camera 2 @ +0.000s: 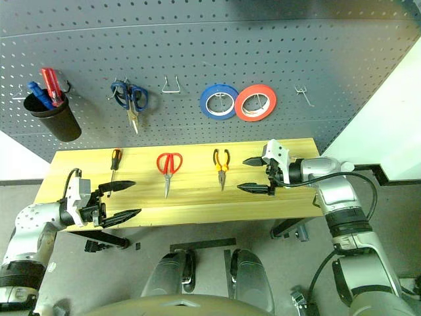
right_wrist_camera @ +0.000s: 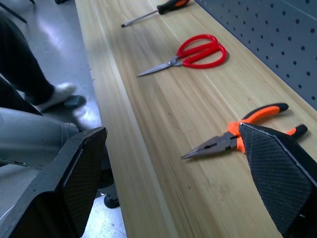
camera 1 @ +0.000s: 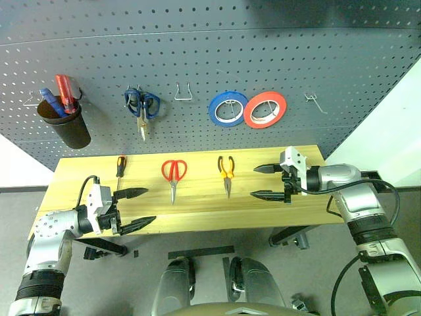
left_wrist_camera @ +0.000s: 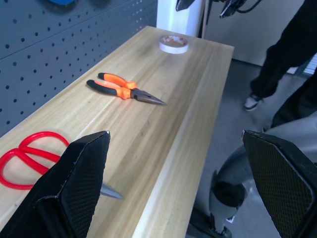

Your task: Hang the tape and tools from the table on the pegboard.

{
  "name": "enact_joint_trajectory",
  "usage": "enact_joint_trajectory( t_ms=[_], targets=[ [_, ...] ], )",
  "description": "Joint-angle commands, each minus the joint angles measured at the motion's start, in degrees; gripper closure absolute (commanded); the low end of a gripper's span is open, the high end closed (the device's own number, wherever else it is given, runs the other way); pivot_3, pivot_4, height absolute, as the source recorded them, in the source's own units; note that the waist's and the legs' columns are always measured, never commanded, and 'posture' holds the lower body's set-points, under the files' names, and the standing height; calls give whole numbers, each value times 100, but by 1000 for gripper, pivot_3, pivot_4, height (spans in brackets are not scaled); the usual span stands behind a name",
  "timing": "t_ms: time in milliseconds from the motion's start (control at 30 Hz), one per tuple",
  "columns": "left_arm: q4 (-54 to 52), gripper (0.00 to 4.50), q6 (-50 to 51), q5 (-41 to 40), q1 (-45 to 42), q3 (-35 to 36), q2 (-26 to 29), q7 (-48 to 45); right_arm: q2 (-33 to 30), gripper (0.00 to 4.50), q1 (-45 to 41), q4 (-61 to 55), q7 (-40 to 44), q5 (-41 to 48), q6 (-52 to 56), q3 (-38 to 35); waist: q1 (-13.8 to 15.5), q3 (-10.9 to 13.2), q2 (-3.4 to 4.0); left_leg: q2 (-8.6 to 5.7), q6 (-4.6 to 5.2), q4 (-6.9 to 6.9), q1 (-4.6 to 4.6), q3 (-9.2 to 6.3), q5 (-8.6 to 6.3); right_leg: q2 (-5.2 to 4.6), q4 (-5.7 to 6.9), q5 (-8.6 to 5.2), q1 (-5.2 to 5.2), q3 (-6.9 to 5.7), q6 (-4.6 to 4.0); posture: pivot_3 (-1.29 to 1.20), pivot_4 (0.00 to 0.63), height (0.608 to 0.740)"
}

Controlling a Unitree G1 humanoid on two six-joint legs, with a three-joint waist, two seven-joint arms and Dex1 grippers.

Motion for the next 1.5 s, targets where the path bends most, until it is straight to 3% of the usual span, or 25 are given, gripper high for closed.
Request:
enact_joint_trajectory(
  t_ms=[33,500,700,1067,1267,1433,1500],
  targets=[
    [-369,31,98,-70,84,-16,30,46,-43,0,-280,25,9,33,19,-84,-2,9,0,0,0,0,0,0,0,0,0,0,0,0,0,7,186,740],
    [-419,31,60,131,-87,-236,-262,405,-244,0,-365,422,-526,-218,71,-176,-2,14,0,-5,0,3,-1,9,0,-2,0,6,-1,3,8,-45,159,740],
    [-524,31,338,327,-319,-474,-449,858,-159,0,-503,908,-1238,-682,-74,-79,-44,28,-5,-5,1,5,-1,15,0,3,0,19,-2,7,20,-64,189,740],
    [-196,31,222,654,-788,-680,-455,1020,-402,0,-431,746,-1304,-798,510,-89,-53,138,-13,-3,3,4,-1,17,1,6,0,21,-3,10,22,-58,243,740],
    [-720,31,464,596,-827,-623,-341,1198,-670,0,-593,631,-1430,-839,1129,-151,-50,556,-51,8,4,10,0,7,2,-10,4,25,-10,27,-7,-62,387,740],
    [-1412,31,1301,322,-903,-647,-182,1287,-591,0,-897,1180,-1915,-1037,1286,-180,-99,1018,-55,12,6,7,-14,23,3,-10,11,40,-30,57,1,-52,461,740],
    [-1533,31,1527,330,-1026,-712,-140,1333,-566,0,-1001,1330,-2018,-1044,1289,-217,-104,1126,-73,7,7,9,-58,34,5,-11,33,62,-88,71,-3,-55,473,740]
  ],
)
